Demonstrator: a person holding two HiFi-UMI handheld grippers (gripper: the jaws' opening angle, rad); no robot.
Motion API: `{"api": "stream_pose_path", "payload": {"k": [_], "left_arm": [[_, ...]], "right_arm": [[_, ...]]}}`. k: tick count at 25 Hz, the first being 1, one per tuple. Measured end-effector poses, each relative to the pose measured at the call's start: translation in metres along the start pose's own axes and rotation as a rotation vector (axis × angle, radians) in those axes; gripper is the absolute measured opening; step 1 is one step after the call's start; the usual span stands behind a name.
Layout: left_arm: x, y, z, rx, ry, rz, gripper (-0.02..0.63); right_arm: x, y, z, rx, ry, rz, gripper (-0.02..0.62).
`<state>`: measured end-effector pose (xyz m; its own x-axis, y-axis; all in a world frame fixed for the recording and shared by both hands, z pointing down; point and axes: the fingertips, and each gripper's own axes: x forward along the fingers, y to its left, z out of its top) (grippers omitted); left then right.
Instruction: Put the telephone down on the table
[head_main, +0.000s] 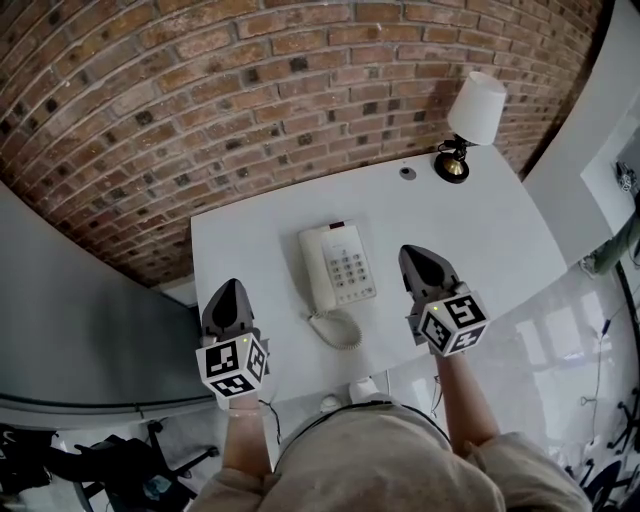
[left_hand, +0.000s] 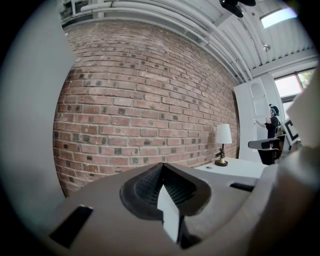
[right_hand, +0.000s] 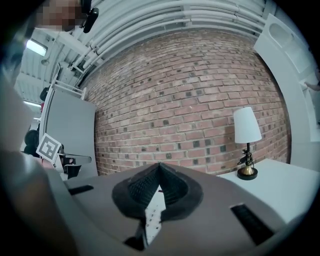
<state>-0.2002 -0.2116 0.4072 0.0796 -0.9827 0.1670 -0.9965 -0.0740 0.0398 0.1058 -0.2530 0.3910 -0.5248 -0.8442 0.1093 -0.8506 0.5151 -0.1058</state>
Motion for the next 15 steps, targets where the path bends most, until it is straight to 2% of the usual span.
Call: {"api": "stream_pose_path", "payload": {"k": [7,15], "left_arm": [[-0.011,0.007,0.018,-0.017,-0.06,0.019,0.005],[-0.013,0.013,0.025,-0.024,-0.085,0.038,0.005]], "right_arm": [[-0.004,-0.001,0.017,-0.004,-0.044,-0.007,0.005],[-0.006,-0.003,0.026,-0.019,-0.07,-0.01,0.005]]}}
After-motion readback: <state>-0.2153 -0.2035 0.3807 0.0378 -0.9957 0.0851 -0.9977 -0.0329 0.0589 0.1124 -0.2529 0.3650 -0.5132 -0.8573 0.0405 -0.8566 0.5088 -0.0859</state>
